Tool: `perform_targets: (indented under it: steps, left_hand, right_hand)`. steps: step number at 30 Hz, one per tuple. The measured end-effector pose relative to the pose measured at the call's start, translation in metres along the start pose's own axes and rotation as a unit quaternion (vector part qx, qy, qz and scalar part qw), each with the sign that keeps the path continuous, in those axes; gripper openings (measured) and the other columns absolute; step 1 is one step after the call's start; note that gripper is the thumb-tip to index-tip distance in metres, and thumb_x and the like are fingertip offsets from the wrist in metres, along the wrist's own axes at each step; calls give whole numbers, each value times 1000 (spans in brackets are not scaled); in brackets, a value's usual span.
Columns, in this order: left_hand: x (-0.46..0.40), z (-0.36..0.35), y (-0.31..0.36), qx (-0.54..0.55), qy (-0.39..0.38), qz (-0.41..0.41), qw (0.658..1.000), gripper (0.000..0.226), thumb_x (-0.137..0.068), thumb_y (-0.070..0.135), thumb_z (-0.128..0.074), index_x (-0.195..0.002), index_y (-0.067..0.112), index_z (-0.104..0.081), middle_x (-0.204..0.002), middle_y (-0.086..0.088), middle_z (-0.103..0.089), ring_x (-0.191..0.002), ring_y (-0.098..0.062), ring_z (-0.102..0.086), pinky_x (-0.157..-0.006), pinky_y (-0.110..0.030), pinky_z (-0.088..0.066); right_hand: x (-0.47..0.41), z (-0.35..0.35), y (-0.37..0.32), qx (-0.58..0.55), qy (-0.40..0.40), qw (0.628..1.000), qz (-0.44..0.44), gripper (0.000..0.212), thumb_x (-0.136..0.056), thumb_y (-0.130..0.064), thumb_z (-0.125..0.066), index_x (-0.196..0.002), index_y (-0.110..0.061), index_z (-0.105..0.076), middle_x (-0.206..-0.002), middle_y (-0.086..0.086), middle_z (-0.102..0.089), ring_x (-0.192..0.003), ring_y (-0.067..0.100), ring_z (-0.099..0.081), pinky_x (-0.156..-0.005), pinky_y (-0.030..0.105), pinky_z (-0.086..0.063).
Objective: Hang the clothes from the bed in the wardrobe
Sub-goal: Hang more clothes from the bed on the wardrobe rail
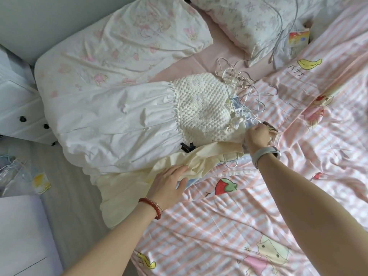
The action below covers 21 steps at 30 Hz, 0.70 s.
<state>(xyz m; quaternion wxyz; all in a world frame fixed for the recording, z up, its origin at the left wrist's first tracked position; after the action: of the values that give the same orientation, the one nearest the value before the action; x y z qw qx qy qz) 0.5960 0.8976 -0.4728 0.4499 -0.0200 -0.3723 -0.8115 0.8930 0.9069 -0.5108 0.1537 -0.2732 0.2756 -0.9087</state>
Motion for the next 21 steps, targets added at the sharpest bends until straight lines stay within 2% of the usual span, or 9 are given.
perform_targets:
  steps: [3, 5, 7, 9, 11, 13, 15, 18, 21]
  left_hand:
    - [1, -3, 2, 0, 2, 0, 1000, 40, -96, 23, -42, -135, 19, -42, -139, 6, -43, -129, -8, -35, -107, -20, -23]
    - [2, -5, 3, 2, -1, 4, 1000, 39, -96, 23, -42, -135, 20, -42, -139, 7, -43, -129, -7, -35, -106, -19, -22]
    - [3, -5, 2, 2, -2, 6, 1000, 39, -96, 24, -41, -135, 20, -42, -139, 7, -43, -129, -7, -35, -105, -19, -22]
    - [3, -4, 2, 3, -3, 7, 1000, 39, -96, 23, -41, -135, 20, -42, -139, 7, -43, -128, -7, -35, -106, -20, -23]
    - [3, -3, 1, 14, 0, 11, 1000, 39, -96, 23, -41, -135, 20, -43, -138, 6, -45, -128, -8, -37, -107, -23, -26]
    - [4, -1, -2, 36, 3, 23, 999, 38, -96, 23, -42, -133, 20, -45, -135, 6, -48, -126, -9, -39, -106, -25, -30]
    - [5, 0, -4, 48, 5, 38, 998, 37, -95, 23, -43, -132, 20, -46, -132, 6, -51, -124, -9, -41, -105, -25, -32]
    - [5, 5, -5, 56, 9, 44, 997, 36, -95, 23, -43, -130, 20, -48, -130, 7, -53, -122, -10, -43, -103, -25, -33]
    - [6, 16, -4, 67, 32, 41, 996, 33, -95, 21, -45, -127, 20, -51, -127, 5, -55, -120, -12, -45, -102, -26, -35]
  right_hand:
    - [-7, 6, 6, -30, 5, 999, -38, 25, -88, -13, -40, -101, 0, -57, -107, 20, -59, -106, 33, -53, -94, 42, -42]
    - [-7, 5, 11, -88, -15, 993, -78, 19, -89, -13, -39, -76, -17, -51, -79, 6, -53, -91, 25, -50, -80, 32, -41]
    - [-10, 7, 12, -91, -22, 991, -96, 27, -88, -12, -37, -63, -21, -39, -65, 0, -40, -81, 22, -44, -61, 27, -36]
    - [-13, 11, 2, -96, -14, 992, -80, 24, -88, -19, -36, -71, -12, -52, -70, 6, -48, -81, 26, -47, -62, 30, -41]
    - [-14, 17, -18, -99, 12, 994, -39, 43, -93, -37, -32, -95, -3, -59, -79, 10, -53, -81, 28, -52, -77, 37, -45]
    - [-13, 20, -36, -138, 20, 990, -20, 53, -93, -48, -31, -99, -5, -62, -64, 4, -47, -62, 22, -48, -68, 35, -40]
    - [-15, 22, -47, -144, 7, 989, -21, 57, -92, -51, -34, -79, -4, -63, -58, 3, -46, -54, 18, -43, -57, 31, -37]
    - [-11, 28, -56, -135, 10, 991, 20, 56, -92, -45, -40, -76, 3, -65, -70, 16, -60, -64, 31, -53, -66, 38, -44]
    - [9, 35, -65, -131, 32, 986, 97, 53, -89, -38, -47, -45, -12, -34, -46, 7, -31, -45, 21, -27, -55, 33, -27]
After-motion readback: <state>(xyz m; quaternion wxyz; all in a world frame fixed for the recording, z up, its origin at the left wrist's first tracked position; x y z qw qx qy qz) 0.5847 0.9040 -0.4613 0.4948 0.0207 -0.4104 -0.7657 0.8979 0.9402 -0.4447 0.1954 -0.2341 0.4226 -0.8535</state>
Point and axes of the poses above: each hand's wrist, its own x-axis away from the middle knuckle, its own z-axis out of the back of the hand, y = z × x, the point moved 7 cm from there along -x, towards the middle knuckle
